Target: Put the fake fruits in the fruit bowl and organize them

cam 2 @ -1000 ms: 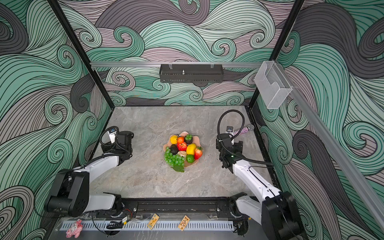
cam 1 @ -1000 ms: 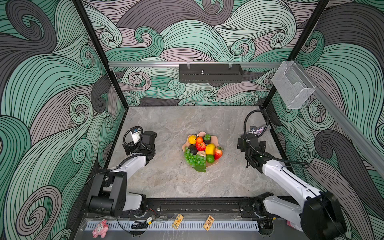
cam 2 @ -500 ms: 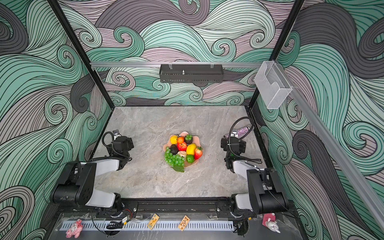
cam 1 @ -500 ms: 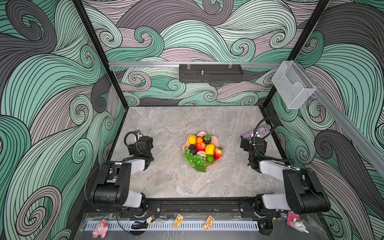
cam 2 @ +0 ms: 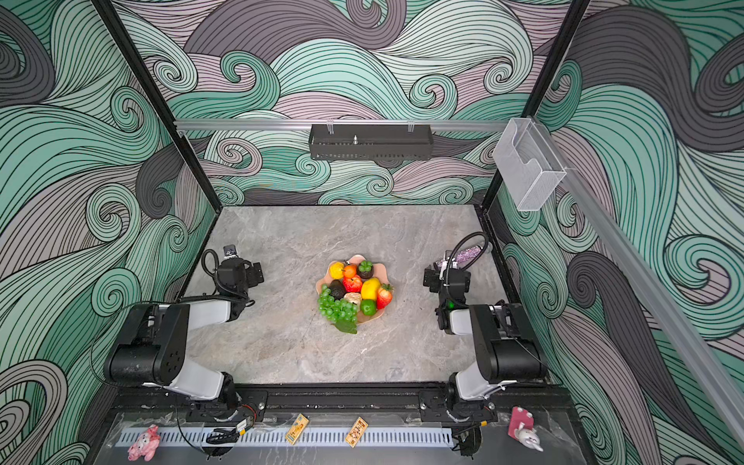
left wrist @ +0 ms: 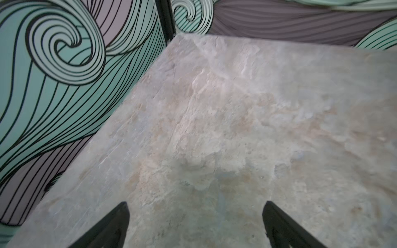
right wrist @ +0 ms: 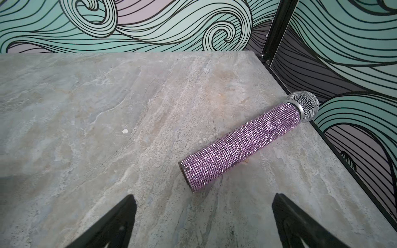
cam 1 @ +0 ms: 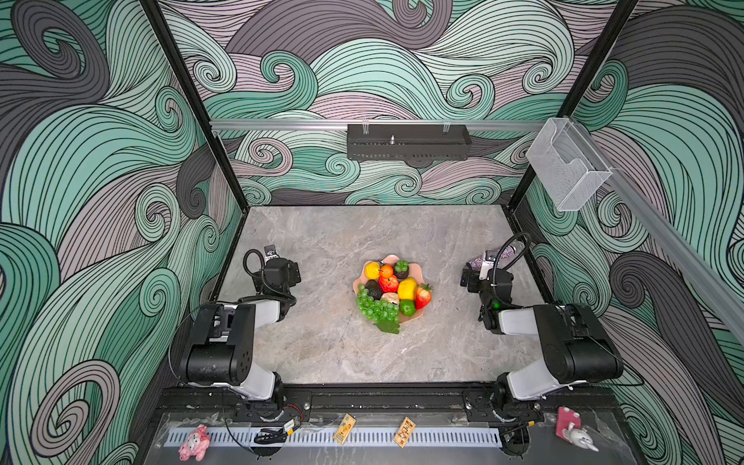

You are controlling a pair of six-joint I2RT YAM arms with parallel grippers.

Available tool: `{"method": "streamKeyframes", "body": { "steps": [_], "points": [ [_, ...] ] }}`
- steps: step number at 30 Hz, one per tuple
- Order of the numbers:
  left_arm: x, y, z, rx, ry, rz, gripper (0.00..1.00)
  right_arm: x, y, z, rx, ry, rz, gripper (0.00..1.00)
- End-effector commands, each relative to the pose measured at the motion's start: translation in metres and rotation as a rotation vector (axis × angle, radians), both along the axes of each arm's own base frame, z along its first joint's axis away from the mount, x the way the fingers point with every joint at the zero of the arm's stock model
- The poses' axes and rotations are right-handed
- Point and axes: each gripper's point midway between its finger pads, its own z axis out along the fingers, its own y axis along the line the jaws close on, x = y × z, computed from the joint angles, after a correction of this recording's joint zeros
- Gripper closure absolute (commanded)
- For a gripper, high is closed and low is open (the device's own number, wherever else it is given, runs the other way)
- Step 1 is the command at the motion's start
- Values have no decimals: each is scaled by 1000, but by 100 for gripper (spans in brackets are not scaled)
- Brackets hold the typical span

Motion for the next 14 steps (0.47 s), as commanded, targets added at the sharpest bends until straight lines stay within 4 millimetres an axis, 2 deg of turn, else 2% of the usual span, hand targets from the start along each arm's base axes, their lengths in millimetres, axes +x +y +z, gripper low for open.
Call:
{"method": "streamKeyframes", "body": {
  "steps": [1,5,7,14],
  "points": [
    [5,-6,6,12,-123,-78,1,5,1,11,18,-33,5,1],
    [2,-5,4,-36,-39,-49,1,5,2,11,17,-34,7,1],
    [4,-6,6,5,-95,-72,1,7,9,12,20,-37,54,1],
    [1,-4,4,-19,-43,-35,1,8,9,11,26,-26,63,1]
  ]
}}
